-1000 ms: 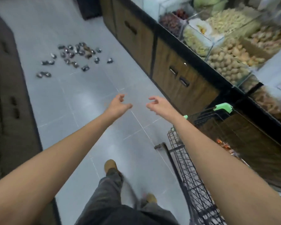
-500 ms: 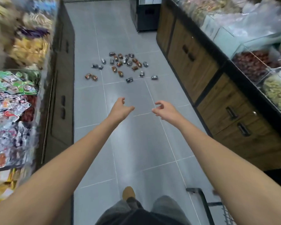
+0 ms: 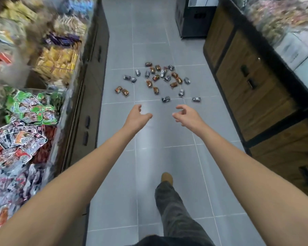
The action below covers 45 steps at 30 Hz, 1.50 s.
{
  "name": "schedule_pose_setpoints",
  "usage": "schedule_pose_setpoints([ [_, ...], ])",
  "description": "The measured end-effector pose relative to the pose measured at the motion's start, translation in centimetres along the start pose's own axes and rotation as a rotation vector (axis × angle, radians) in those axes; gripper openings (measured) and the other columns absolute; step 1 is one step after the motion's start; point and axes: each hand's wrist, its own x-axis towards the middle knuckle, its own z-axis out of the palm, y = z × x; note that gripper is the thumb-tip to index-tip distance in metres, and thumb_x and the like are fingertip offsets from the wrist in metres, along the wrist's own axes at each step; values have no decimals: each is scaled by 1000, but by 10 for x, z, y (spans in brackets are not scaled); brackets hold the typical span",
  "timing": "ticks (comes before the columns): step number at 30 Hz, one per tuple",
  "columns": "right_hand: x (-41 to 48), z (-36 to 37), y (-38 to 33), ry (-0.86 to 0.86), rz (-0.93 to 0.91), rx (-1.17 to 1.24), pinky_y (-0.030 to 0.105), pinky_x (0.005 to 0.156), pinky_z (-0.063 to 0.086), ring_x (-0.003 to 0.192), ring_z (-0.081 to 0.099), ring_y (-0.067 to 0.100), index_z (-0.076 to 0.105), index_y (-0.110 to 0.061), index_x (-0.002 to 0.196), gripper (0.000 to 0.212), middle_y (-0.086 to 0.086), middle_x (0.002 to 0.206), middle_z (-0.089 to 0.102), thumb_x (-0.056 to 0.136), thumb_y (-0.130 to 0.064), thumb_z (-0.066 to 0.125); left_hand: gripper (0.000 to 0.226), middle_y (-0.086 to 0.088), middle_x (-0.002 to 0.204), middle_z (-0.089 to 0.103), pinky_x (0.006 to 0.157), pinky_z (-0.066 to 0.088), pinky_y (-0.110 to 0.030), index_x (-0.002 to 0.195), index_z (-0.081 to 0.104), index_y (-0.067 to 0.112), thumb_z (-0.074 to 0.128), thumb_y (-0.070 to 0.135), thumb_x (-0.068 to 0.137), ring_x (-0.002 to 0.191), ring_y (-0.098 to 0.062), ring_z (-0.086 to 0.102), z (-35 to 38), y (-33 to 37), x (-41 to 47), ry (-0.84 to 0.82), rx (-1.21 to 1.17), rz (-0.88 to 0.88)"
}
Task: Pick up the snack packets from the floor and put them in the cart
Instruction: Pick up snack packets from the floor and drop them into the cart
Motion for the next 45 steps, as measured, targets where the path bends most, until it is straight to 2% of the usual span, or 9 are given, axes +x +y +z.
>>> schedule_pose_setpoints([
  [10,218,0,-92,-180,-40,-58,29,78,44,102,63,26,49,-12,131,44,0,93,56,90,-22,60,64,-9,151,33,108,28,-28,146,27,9,59,21,91,138,-21,34,-46,70,178,136,-48,-106],
  [12,250,8,-109,-225,-46,-78,26,73,44,98,62,23,48,-11,132,45,-2,90,54,90,-22,60,65,-10,151,33,110,27,-30,146,27,8,59,21,91,138,-22,34,-59,73,203,160,-73,-146],
  [16,316,31,-137,-298,-65,-122,28,76,45,102,62,23,48,-12,131,44,3,102,57,90,-23,59,66,-10,151,34,110,29,-30,147,27,8,60,22,91,137,-23,36,-89,72,262,208,-77,-192],
  [18,351,47,-150,-321,-73,-146,25,71,43,101,62,23,47,-13,131,43,2,100,57,90,-24,59,65,-10,150,35,110,31,-31,146,29,7,60,21,90,136,-23,37,-105,70,297,227,-77,-205],
  [20,388,64,-161,-331,-71,-167,28,75,43,102,62,24,47,-13,131,44,1,97,56,90,-24,59,63,-10,149,36,109,31,-30,145,30,7,60,20,90,135,-23,38,-122,68,336,232,-81,-209],
  [30,567,147,-234,-395,27,-255,30,80,43,101,59,21,43,-12,136,50,4,106,59,91,-26,60,51,-9,138,47,76,29,-15,137,39,4,58,12,91,116,-20,49,-228,77,538,163,-100,-219],
  [35,639,171,-263,-388,77,-253,28,77,41,98,58,19,44,-12,135,51,5,106,60,90,-27,60,60,-9,144,42,99,33,-24,144,31,7,58,17,91,129,-24,44,-260,83,623,110,-9,-235],
  [41,733,196,-276,-400,138,-268,27,87,41,104,57,22,45,-9,136,51,6,108,58,90,-24,60,66,-12,148,36,105,33,-32,145,29,9,61,22,89,134,-27,38,-281,79,722,62,23,-267],
  [45,809,215,-281,-429,164,-243,24,83,36,99,53,16,44,-10,137,50,3,108,57,90,-22,58,68,-11,150,33,109,31,-34,146,27,9,61,23,89,137,-26,35,-289,78,797,38,53,-316],
])
